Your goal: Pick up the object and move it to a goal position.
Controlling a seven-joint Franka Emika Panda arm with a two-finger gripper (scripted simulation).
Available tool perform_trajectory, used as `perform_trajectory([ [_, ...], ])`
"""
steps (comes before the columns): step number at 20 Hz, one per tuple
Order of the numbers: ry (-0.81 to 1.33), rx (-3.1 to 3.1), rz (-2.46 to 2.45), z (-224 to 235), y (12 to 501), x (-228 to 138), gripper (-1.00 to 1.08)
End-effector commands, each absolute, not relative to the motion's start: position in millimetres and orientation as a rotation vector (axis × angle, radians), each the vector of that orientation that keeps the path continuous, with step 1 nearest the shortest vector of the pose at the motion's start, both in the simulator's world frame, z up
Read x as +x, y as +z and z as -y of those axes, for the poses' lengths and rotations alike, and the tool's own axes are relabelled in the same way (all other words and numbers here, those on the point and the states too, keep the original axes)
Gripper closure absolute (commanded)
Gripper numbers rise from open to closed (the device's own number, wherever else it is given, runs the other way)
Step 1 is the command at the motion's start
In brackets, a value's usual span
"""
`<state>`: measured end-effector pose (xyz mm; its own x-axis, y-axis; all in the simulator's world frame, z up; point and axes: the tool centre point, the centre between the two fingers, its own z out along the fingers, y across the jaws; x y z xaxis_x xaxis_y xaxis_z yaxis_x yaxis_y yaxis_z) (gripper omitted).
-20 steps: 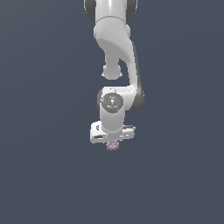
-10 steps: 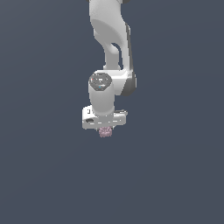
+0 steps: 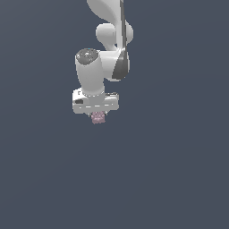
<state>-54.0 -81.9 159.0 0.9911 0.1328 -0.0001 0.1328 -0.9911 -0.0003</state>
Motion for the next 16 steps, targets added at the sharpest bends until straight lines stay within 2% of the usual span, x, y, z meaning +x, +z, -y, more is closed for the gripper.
perform_trajectory([
  [1,0.0,-3.134,0.21,92,170,-69,1.08],
  [9,-0.001,-3.133,0.21,116,196,-99,1.08],
  [16,0.0,-3.134,0.211,123,204,-107,1.08],
])
